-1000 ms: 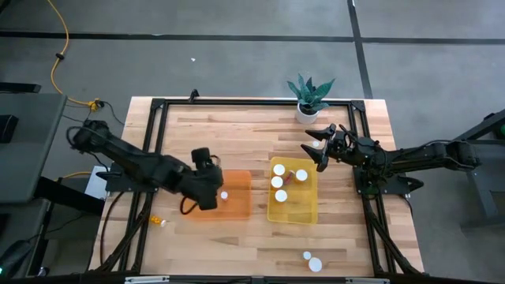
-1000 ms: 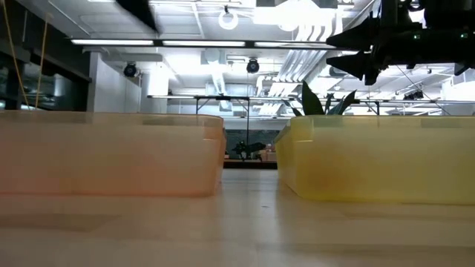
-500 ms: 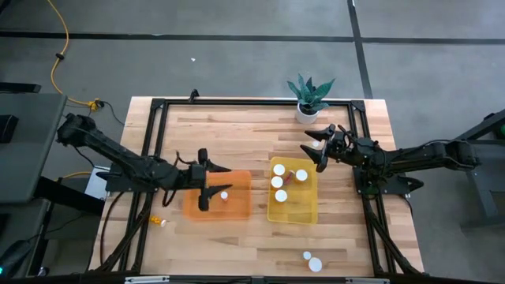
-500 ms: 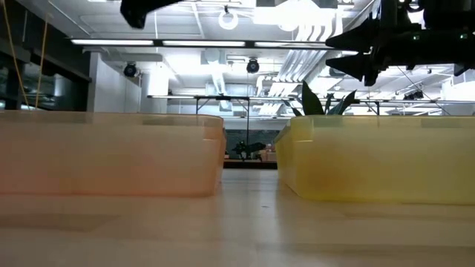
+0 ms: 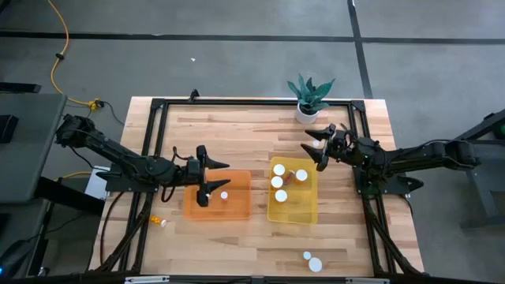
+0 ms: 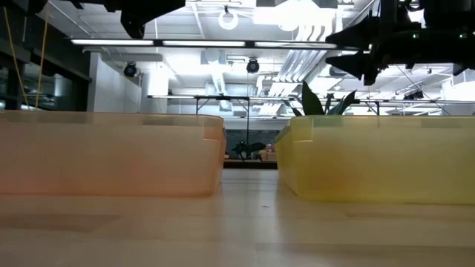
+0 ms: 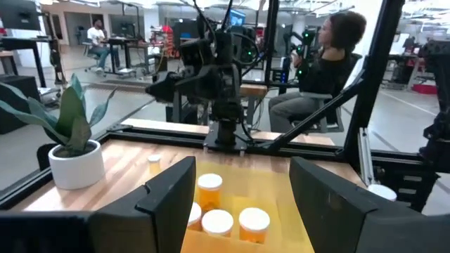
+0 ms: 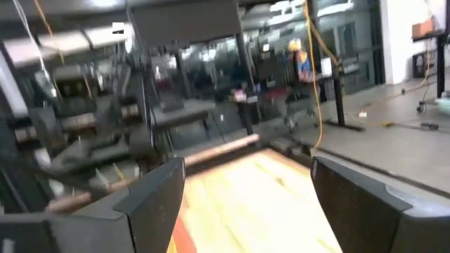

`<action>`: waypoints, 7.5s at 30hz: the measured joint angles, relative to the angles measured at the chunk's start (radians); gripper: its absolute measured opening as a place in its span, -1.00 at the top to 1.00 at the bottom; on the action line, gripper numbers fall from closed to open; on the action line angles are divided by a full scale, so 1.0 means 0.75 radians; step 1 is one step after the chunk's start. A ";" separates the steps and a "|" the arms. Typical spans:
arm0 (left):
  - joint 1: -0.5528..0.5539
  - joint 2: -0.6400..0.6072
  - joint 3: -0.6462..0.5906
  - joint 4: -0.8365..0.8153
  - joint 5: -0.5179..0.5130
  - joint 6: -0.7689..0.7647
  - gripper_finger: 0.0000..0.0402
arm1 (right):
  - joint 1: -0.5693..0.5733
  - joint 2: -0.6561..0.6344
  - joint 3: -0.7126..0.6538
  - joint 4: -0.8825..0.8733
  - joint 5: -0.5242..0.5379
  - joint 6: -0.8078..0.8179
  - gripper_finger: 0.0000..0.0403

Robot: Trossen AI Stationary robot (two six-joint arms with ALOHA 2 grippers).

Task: Pick and place medicine bottles into bin by pill shape (circle, oval)
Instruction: Put the orange capsule bottle into the yellow bin, then put the blue tablet bottle into the orange bin

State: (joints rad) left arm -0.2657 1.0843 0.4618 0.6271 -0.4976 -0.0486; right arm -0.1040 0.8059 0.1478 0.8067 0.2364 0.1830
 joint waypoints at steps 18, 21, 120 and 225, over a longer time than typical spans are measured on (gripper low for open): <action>-0.001 0.000 0.000 -0.027 -0.002 0.058 -0.10 | 0.820 0.375 1.025 -1.751 0.319 0.484 -0.50; -0.001 0.000 0.000 -0.053 -0.002 0.053 -0.10 | 0.966 0.528 1.237 -2.127 0.345 0.865 -0.50; 0.033 0.002 0.000 -0.143 -0.009 0.105 -0.10 | 1.319 1.724 2.050 -2.549 -0.391 2.014 -0.30; 0.032 0.001 0.000 -0.144 -0.003 0.080 -0.10 | 0.732 0.889 1.354 -2.425 0.161 1.151 -0.58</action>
State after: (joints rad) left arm -0.2417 1.0852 0.4618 0.5194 -0.4999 0.0112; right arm 0.4453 1.4729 1.1634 -1.0118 0.3569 1.0462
